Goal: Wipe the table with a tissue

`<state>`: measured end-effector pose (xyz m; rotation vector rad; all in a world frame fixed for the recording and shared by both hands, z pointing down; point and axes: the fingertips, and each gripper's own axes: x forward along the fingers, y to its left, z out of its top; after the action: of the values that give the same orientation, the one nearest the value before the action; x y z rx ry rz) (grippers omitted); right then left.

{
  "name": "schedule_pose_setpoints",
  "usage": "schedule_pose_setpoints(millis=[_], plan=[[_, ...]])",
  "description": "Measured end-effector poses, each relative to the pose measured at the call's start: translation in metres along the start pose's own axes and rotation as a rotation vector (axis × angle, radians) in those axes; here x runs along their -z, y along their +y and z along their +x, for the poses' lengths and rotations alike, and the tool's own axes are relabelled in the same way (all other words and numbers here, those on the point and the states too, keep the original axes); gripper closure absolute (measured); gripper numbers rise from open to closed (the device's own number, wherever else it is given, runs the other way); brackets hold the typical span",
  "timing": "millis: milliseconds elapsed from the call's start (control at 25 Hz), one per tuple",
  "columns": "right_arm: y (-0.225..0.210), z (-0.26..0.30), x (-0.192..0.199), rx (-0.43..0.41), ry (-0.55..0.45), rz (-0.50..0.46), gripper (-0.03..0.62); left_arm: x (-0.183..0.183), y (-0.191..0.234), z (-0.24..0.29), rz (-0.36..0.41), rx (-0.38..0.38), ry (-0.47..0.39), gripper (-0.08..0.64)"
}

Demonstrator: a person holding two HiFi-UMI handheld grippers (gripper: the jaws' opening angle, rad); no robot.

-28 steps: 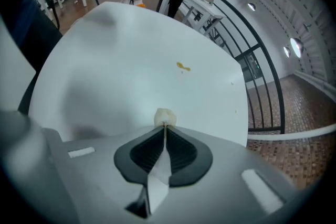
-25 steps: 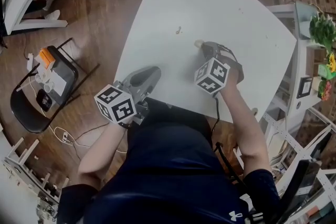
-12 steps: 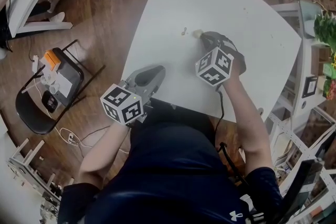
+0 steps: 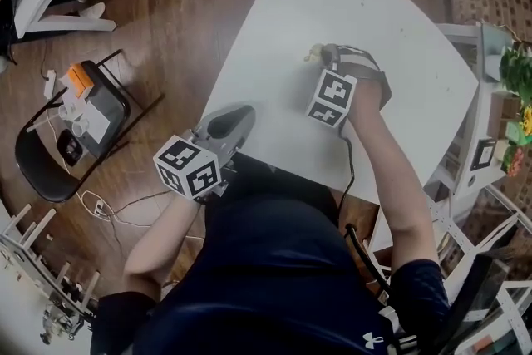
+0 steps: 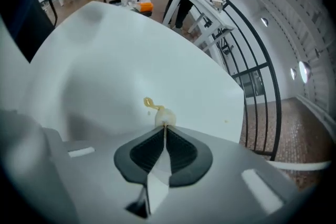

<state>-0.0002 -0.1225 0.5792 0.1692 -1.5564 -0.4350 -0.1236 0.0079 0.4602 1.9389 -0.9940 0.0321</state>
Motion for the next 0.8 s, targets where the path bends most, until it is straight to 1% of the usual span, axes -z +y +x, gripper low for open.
schedule_pose_setpoints(millis=[120,320,560,800], plan=[[-0.002,0.003,-0.007,0.015,0.022,-0.071,0.572,0.0,0.008,-0.005,-0.028,-0.009,-0.014,0.535],[0.003,0.001,-0.02,0.013,0.004,-0.1,0.572,-0.002,0.012,-0.005,-0.048,-0.002,-0.028,0.535],[0.02,-0.005,-0.035,-0.003,-0.012,-0.168,0.572,-0.004,0.015,-0.005,-0.054,0.006,-0.032,0.535],[0.036,-0.012,-0.033,-0.01,-0.02,-0.223,0.572,-0.003,0.012,-0.002,-0.057,0.013,-0.027,0.535]])
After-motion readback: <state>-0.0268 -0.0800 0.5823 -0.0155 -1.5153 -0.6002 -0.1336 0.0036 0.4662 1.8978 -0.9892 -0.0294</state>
